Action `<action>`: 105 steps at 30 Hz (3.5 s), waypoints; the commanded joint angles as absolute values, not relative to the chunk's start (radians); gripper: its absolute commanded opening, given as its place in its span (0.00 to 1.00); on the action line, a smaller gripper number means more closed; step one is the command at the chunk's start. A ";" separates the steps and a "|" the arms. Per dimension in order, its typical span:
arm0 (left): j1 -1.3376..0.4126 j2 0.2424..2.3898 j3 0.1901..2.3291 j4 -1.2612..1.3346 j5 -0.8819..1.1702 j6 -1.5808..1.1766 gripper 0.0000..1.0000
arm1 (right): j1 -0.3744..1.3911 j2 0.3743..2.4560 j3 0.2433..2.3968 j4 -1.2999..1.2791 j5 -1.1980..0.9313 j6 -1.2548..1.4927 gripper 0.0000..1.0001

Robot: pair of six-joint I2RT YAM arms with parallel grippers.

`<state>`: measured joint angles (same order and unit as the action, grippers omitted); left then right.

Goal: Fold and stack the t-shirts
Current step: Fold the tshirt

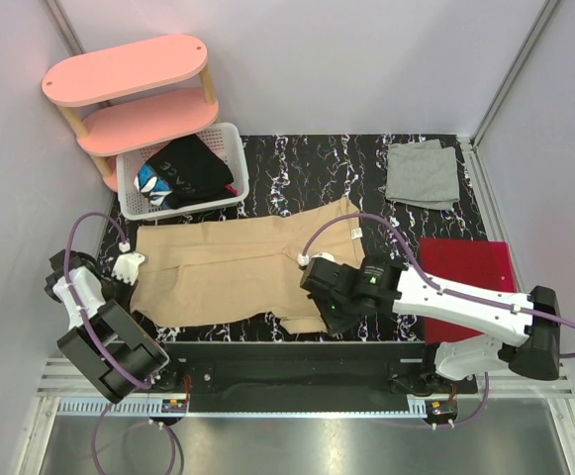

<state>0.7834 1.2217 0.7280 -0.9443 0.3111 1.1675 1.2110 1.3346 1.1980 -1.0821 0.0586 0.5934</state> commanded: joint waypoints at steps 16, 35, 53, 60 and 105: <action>0.782 1.160 0.879 -1.169 0.316 1.256 0.00 | 1.213 1.184 1.115 -1.367 0.030 0.742 0.00; 0.663 1.336 1.078 -1.166 0.394 1.106 0.00 | 1.037 1.224 1.325 -1.356 0.356 0.697 0.00; 0.563 1.500 1.127 -0.974 0.290 1.003 0.00 | 0.781 1.364 1.289 -1.079 0.307 0.534 0.00; 0.528 1.542 1.124 -0.916 0.252 0.979 0.00 | 0.704 1.416 1.307 -1.023 0.304 0.470 0.00; 0.329 1.335 1.132 -0.960 0.129 0.871 0.70 | 0.520 2.137 1.831 -0.917 0.531 0.404 0.90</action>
<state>0.4156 1.4364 1.1347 -0.8078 0.0658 0.8944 0.5491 2.0987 1.7344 -0.8917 0.4553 0.4240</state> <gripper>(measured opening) 0.698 0.732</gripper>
